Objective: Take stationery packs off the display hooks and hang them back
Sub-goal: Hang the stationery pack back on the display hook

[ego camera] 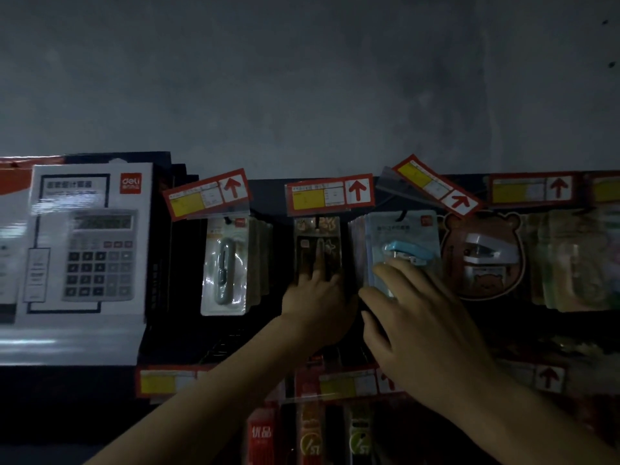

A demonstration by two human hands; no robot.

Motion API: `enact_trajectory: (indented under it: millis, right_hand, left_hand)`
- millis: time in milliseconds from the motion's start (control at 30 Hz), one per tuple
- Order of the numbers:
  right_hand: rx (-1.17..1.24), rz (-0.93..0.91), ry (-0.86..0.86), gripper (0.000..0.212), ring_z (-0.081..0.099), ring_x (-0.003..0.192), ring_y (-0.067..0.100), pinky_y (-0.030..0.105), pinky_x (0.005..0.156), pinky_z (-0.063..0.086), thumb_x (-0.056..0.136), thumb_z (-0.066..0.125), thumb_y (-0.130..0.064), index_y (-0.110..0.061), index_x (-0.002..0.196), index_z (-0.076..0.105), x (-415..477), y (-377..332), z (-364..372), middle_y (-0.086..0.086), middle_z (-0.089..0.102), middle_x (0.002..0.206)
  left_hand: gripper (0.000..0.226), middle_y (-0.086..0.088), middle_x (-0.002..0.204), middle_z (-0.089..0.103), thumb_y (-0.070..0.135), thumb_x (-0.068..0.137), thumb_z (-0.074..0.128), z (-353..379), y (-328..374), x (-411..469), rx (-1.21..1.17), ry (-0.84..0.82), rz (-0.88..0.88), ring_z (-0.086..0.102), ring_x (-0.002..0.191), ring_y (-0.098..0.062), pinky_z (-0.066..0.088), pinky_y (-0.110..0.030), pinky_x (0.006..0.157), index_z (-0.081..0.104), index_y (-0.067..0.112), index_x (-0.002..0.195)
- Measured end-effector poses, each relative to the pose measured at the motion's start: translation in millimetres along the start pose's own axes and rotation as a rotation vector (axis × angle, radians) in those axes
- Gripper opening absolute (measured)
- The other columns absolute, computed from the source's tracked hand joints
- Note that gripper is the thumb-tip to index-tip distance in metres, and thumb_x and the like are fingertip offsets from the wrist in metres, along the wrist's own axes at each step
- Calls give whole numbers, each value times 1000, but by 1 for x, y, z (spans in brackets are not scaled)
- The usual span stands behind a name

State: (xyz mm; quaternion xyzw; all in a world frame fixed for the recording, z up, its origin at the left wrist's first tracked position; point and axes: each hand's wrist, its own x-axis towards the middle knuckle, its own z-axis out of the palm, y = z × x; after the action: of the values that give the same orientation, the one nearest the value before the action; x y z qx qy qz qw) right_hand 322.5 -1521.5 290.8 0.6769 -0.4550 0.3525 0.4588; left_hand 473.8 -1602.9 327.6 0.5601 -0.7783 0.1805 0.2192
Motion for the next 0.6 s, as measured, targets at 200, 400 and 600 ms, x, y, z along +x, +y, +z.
enact_trajectory:
  millis: [200,400,600]
  right_hand:
    - [63,0,-13,30,49,139,32,50,106,48,92,66,-31,-17,117,73,-14,-1,-2,11,61,139]
    - [296,109,-13,40,46,140,26,45,111,46,98,58,-35,-17,132,65,-40,-16,-7,5,56,143]
    - [503,183,-53,55,40,145,19,42,117,39,97,49,-53,-22,143,57,-83,-36,-13,-1,50,150]
  left_hand:
    - [57,7,158,33,57,102,42,-7,-14,-84,-97,167,94,38,142,-18,42,-37,111,28,38,154]
    - [65,3,155,43,62,97,27,5,-36,-142,-8,252,70,45,140,-21,44,-39,111,37,32,155]
    - [65,-7,159,41,60,99,40,15,-31,-200,82,269,7,45,141,-27,38,-41,111,37,30,157]
